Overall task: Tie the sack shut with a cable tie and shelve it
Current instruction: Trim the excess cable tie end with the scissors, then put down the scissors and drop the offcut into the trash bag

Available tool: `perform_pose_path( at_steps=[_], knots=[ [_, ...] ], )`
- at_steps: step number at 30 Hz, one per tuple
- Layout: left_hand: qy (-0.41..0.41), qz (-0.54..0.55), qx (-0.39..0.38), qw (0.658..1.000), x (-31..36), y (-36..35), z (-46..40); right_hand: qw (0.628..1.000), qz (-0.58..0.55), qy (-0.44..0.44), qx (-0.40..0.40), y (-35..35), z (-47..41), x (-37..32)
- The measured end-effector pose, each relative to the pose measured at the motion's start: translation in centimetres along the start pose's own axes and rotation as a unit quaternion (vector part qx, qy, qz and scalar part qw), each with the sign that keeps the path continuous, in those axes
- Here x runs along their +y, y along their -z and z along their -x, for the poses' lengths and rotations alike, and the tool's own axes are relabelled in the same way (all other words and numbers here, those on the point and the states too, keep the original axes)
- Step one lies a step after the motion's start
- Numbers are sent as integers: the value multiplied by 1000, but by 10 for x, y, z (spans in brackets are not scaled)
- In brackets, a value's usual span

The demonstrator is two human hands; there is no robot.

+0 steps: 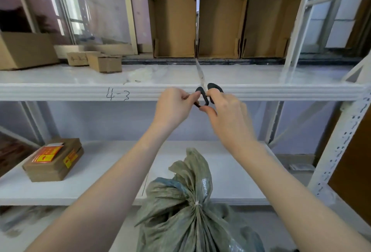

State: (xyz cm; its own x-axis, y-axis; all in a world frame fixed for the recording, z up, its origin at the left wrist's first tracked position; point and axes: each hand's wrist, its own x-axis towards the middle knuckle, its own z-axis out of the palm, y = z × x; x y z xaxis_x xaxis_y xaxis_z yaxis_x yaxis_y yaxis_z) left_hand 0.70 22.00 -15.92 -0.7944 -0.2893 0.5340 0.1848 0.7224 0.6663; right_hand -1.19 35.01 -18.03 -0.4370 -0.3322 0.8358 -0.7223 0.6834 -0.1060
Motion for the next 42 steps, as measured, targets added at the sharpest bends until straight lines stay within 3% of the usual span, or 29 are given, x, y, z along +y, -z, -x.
perform_pose_path(
  at_steps=[3,11,18,25,30,38,42],
  knots=[
    [3,-6,16,1000,-1,0,-29,997,67,46,17,-13,-28,12],
    [0,-40,-6,999,-12,-11,-83,997,0,-74,-34,-53,-84,32],
    [41,-7,26,999,-25,-11,-94,993,34,-88,-73,-82,-100,43],
    [12,21,22,999,-29,-3,-78,991,45,-92,-88,-89,-95,45],
    [-9,47,2,999,-32,-1,-60,992,5,-102,-74,-71,-89,39],
    [-112,63,-33,991,-25,10,-3,975,-184,-85,-87,2,-39,25],
    [-139,42,-54,988,-22,6,26,985,-150,-18,-81,31,-4,26]
  ],
)
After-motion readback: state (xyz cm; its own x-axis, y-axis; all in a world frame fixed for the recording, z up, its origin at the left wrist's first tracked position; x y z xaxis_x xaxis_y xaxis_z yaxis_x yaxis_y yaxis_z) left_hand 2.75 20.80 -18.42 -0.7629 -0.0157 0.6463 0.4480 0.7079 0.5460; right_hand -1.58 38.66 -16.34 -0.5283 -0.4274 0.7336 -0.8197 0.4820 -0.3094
